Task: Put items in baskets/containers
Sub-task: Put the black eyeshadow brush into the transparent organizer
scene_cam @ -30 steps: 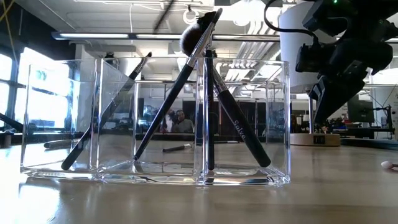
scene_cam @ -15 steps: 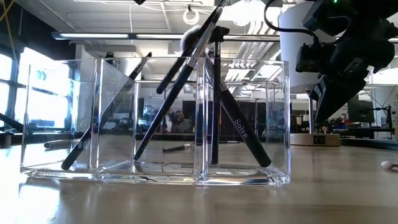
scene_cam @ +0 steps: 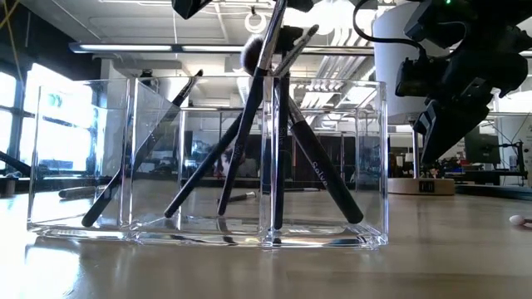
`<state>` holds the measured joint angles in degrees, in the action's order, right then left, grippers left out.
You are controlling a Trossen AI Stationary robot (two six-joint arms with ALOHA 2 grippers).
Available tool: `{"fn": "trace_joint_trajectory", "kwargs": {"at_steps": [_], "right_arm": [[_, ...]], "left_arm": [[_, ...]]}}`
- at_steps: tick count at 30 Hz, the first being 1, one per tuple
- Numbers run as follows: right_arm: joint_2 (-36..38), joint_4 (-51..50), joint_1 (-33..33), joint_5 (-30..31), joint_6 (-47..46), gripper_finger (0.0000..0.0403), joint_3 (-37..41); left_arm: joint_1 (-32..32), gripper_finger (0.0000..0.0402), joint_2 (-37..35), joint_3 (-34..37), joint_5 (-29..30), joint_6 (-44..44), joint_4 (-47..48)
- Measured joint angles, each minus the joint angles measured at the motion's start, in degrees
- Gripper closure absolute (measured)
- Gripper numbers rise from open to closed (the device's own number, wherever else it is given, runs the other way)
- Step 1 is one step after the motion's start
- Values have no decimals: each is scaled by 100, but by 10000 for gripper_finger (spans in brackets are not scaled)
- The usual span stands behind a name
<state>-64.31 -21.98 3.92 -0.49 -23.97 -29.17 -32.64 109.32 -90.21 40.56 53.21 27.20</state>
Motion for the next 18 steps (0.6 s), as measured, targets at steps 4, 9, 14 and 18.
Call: {"fn": "trace_joint_trajectory", "kwargs": {"at_steps": [4,9,14,18], "right_arm": [[0,0,-1,2,0,401,0],[0,0,0,3,-42,400,0],[0,161,-2,17,-158,397,2],[0,649,0,24,-312,401,2]], "left_arm": [[2,301,0,2,-2,-15,-1],[1,275,-189,9,138,346,344],[51,286,-638,-4,164,1344,1425],[165,326,-817,2,-331,1281,2386]]}}
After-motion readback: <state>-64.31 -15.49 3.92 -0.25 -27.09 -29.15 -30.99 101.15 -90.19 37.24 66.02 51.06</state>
